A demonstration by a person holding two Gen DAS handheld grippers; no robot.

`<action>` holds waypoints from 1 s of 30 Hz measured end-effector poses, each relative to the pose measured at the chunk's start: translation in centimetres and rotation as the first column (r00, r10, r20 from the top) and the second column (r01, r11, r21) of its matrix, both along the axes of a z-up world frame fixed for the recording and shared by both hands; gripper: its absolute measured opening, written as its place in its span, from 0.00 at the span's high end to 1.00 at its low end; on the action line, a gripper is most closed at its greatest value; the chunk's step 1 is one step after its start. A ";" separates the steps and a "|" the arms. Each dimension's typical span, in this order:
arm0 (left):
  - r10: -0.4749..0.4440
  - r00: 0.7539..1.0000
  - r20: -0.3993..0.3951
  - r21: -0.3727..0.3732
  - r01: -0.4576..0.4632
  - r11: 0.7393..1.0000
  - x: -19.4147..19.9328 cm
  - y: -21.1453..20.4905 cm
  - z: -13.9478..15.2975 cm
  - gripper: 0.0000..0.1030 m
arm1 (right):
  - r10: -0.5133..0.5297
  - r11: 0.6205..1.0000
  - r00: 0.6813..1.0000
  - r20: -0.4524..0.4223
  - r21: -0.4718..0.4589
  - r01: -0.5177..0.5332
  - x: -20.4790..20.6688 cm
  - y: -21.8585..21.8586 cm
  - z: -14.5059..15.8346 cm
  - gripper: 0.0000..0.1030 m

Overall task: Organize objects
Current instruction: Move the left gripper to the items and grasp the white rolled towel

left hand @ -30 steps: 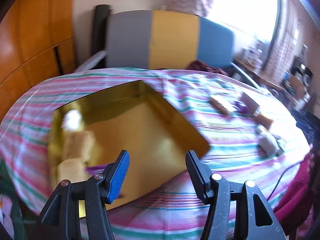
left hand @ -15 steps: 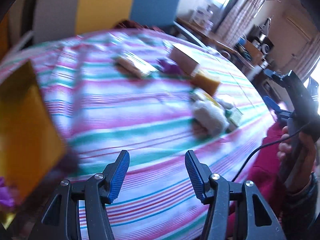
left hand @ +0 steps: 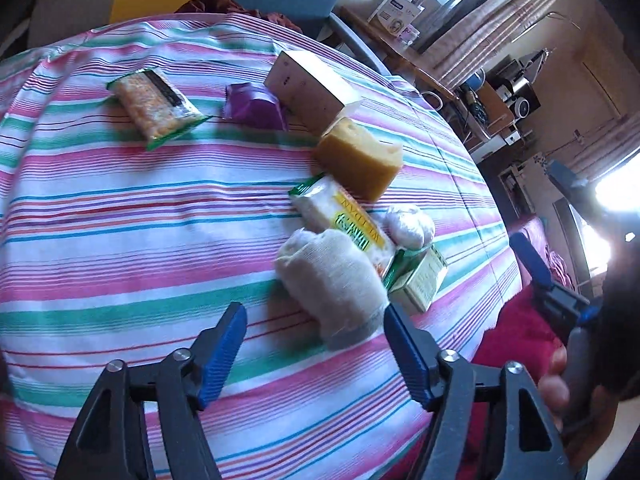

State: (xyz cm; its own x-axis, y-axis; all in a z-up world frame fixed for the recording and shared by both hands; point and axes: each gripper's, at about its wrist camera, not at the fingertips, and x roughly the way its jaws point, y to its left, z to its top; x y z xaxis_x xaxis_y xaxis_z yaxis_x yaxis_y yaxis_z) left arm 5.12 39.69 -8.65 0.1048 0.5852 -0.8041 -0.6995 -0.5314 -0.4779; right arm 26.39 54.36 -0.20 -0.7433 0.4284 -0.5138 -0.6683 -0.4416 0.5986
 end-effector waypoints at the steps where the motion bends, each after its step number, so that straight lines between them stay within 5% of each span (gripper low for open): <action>1: 0.001 1.000 0.001 -0.004 -0.001 1.000 -0.1 0.7 -0.2 0.24 | 0.004 1.000 1.000 0.000 -0.002 -0.004 -0.1 0.0 0.0 0.12; 9: 0.001 0.999 -0.048 -0.035 -0.003 0.999 0.8 4.2 -1.5 0.26 | 0.012 1.000 1.000 -0.001 -0.017 -0.012 -0.4 0.2 -0.4 0.12; 13: -0.050 0.994 -0.097 -0.047 0.046 0.998 1.3 4.1 -2.0 0.38 | 0.023 1.000 1.000 0.011 -0.009 -0.023 -0.8 0.2 -0.4 0.12; 23: -0.118 0.976 -0.182 -0.022 0.116 0.993 0.2 -4.8 -1.0 0.42 | 0.116 0.993 0.991 0.074 -0.005 -0.116 -2.7 -0.4 -0.7 0.12; 30: -0.106 0.964 -0.244 -0.008 0.107 0.994 -0.7 -11.7 -0.9 0.42 | 0.299 0.953 0.925 0.233 -0.024 -0.302 -7.1 -2.5 -2.2 0.12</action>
